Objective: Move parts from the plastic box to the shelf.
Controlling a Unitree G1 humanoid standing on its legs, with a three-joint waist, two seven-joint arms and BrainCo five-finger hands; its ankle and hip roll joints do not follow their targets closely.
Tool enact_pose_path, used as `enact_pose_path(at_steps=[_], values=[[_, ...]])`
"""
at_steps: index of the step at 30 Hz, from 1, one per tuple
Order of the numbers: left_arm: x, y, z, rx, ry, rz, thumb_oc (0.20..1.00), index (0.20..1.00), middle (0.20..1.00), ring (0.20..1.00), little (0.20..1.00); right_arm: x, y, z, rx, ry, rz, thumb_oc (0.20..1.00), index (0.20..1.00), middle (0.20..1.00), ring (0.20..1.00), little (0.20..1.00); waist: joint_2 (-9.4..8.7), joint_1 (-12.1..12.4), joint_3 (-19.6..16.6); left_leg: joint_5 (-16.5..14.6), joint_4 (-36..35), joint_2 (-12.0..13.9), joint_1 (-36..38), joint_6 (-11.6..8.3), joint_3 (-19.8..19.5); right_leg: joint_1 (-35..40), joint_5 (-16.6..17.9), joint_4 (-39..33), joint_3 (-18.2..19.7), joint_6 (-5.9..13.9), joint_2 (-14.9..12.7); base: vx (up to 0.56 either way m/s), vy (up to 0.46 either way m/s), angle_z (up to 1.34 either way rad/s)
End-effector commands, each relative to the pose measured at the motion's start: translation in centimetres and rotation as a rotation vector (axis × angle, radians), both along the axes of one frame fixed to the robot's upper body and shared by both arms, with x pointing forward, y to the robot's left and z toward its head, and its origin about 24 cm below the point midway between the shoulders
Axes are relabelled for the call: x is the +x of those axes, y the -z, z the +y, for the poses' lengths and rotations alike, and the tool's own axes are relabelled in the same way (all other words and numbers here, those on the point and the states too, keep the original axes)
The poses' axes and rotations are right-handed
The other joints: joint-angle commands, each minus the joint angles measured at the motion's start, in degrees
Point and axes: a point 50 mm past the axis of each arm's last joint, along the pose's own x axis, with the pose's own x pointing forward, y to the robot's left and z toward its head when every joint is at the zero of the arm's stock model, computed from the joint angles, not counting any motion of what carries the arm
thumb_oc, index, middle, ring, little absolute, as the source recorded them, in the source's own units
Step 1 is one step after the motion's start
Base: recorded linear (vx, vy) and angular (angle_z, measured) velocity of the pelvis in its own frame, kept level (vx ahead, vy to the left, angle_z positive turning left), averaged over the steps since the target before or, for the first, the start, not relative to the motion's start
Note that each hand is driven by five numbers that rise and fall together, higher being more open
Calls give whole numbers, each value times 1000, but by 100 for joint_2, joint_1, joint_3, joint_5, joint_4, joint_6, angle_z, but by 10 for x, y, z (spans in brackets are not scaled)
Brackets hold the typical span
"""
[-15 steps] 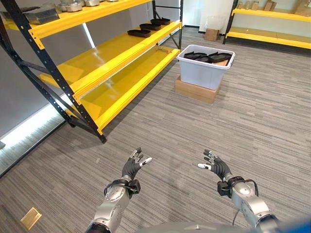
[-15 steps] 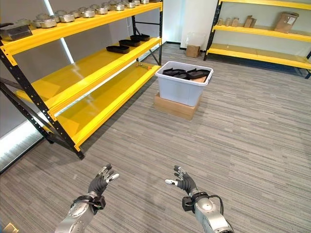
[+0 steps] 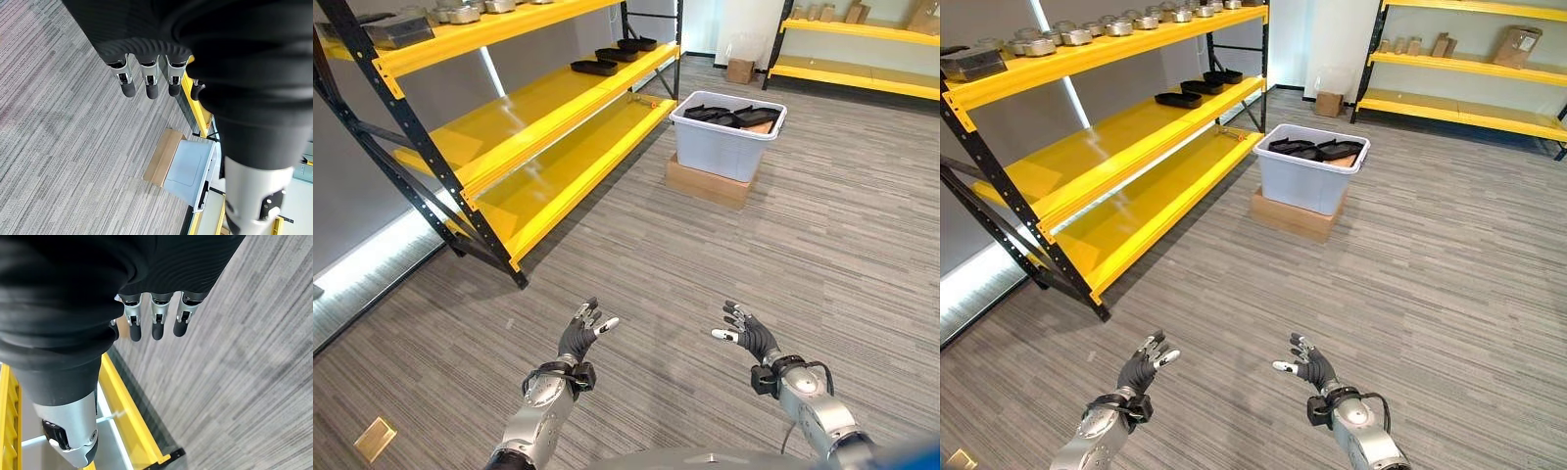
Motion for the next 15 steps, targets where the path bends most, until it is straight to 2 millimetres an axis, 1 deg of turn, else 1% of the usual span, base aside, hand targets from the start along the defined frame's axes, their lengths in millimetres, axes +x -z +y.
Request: enact_pose_path(at_steps=[1,4,7,9,10,12,13,14,15], values=[[20,-20,5,-20,-27,-121,1000,1000,1000,1000,1000,18,-20,8,41,-21,-116,1000,1000,1000,1000,1000,-115,88,-118,-206,34,541,-104,-419,-165,-235,-21,63,-46,441,-423,0,0,0],[22,-23,5,-8,-15,-135,1000,1000,1000,1000,1000,20,-22,8,44,-24,-124,1000,1000,1000,1000,1000,-123,91,-72,-240,34,491,-106,-350,-162,-277,-25,174,-57,468,-487,28,80,0],[25,-27,8,34,-5,-154,1000,1000,1000,1000,1000,21,-22,10,51,-17,-124,1000,1000,1000,1000,1000,-122,119,-28,-243,37,457,-127,-293,-165,-393,-99,418,-96,505,-569,4,91,0],[26,-28,11,59,4,-159,1000,1000,1000,1000,1000,23,-24,10,66,-8,-129,1000,1000,1000,1000,1000,-128,132,53,-391,346,361,-267,-213,-183,-546,-192,773,-93,541,-664,-27,152,0],[29,-32,15,97,12,-179,1000,1000,1000,1000,1000,24,-25,10,77,-1,-137,1000,1000,1000,1000,1000,-122,132,142,-516,648,251,-417,-154,-203,-675,-257,1063,-107,573,-746,-46,188,-1],[30,-34,16,117,20,-187,1000,1000,1000,1000,1000,25,-25,11,87,1,-139,1000,1000,1000,1000,1000,-102,126,211,-632,886,118,-538,-56,-253,-872,-298,1473,-105,623,-830,-28,204,7],[30,-35,17,126,21,-190,1000,1000,1000,1000,1000,23,-24,13,93,0,-134,1000,1000,1000,1000,1000,-80,110,244,-693,997,35,-582,16,-267,-1082,-269,1872,-70,662,-905,2,212,10],[29,-34,17,129,24,-187,1000,1000,1000,1000,1000,21,-23,15,98,-3,-130,1000,1000,1000,1000,1000,-72,93,272,-721,1040,-27,-571,72,-285,-1269,-82,2259,-15,687,-959,5,232,7],[28,-34,16,130,28,-186,1000,1000,1000,1000,1000,18,-21,16,104,-3,-122,1000,1000,1000,1000,1000,-61,70,316,-749,1103,-109,-561,142,-302,-1494,236,2733,68,702,-1016,25,225,4]])
